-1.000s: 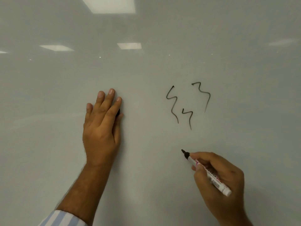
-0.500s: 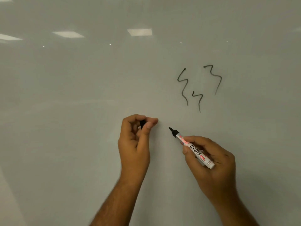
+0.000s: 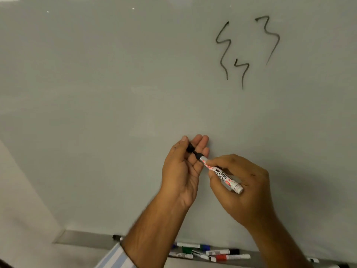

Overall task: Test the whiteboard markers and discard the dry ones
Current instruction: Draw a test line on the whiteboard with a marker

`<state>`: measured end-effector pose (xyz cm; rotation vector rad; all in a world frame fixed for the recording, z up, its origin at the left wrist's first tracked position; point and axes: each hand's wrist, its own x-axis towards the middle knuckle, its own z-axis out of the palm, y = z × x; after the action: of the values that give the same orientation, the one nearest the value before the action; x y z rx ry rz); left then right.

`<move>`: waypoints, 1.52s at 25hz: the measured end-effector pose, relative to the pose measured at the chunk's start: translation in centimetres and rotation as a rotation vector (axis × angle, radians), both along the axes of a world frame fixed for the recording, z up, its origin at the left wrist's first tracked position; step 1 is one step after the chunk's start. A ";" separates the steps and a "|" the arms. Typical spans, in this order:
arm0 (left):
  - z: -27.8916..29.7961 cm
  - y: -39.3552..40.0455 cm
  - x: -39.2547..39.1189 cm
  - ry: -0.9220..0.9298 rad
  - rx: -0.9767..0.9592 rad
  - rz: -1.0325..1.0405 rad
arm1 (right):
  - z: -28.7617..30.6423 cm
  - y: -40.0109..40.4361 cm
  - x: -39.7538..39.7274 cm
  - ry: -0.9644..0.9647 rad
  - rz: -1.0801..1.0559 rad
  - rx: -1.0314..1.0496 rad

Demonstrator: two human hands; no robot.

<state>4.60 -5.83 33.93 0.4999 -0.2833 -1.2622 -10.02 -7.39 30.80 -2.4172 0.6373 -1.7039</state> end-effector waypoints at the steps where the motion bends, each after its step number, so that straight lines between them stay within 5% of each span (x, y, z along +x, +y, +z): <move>1: -0.5 -0.1 -0.4 0.009 0.013 -0.010 | -0.4 -0.2 -0.4 0.014 -0.006 -0.001; 13: -6.9 -1.3 -6.3 -0.239 0.149 0.132 | -7.1 -3.7 -3.9 -0.016 0.075 0.142; 22: -13.3 -1.5 -5.9 -0.174 0.287 0.347 | -11.4 -5.8 -3.6 0.119 0.222 0.365; 29: -20.6 0.9 3.0 -0.187 0.504 0.587 | -18.8 -4.0 2.5 0.223 0.180 0.818; 38: -29.6 5.9 20.5 -0.148 0.703 0.420 | -27.0 -0.9 19.2 0.335 0.177 1.170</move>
<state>25.10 0.04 4.33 1.1910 0.1563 -0.8868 9.13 -8.29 3.77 -1.7557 1.0239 -0.5172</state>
